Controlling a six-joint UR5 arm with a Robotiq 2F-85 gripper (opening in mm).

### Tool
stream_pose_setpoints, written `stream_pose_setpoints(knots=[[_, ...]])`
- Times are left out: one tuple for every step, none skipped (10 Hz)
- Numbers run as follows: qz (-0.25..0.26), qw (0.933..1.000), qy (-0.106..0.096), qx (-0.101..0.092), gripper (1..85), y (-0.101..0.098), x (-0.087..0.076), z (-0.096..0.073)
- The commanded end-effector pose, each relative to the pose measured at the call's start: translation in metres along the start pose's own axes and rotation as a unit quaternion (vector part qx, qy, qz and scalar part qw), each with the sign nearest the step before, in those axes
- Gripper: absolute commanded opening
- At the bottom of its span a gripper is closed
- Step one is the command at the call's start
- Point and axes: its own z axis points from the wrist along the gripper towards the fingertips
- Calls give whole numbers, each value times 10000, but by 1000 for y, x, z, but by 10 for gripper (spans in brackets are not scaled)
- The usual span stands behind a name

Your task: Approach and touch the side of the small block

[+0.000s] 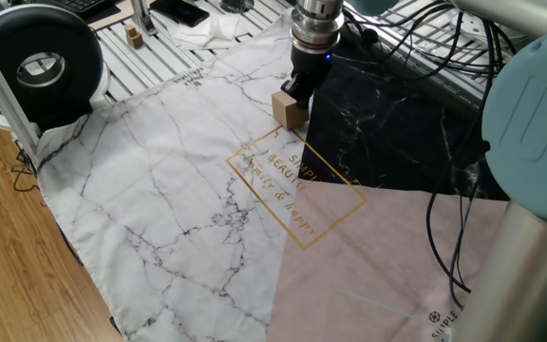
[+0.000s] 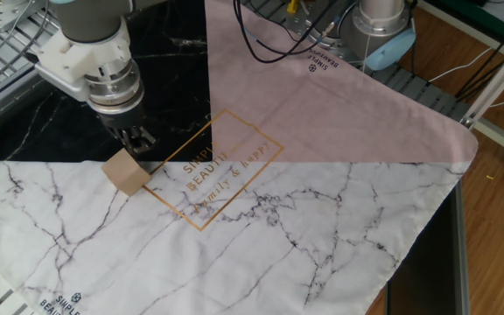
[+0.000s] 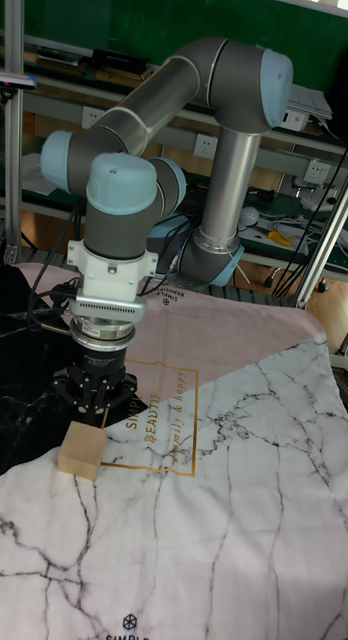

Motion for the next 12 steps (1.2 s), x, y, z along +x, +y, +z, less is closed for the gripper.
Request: stream_pose_setpoints(knots=[[30,10000,-60,2,10,-1,-4,-3],[37,10000,-44,1,10,-1,-4,-3],[43,10000,12,43,10,-3,-1,-3],[37,9999,26,127,10,-7,0,-2],[37,9999,34,126,10,-7,0,-2],[29,9999,27,142,10,-8,0,-1],[20,9999,21,158,10,-9,-1,0],[19,9999,14,166,10,-9,-1,0],[10,9998,8,189,10,-11,-1,0],[1,9998,1,197,10,-11,-2,0],[2,9998,0,182,10,-10,-2,1],[0,9998,2,213,10,-12,-2,1]])
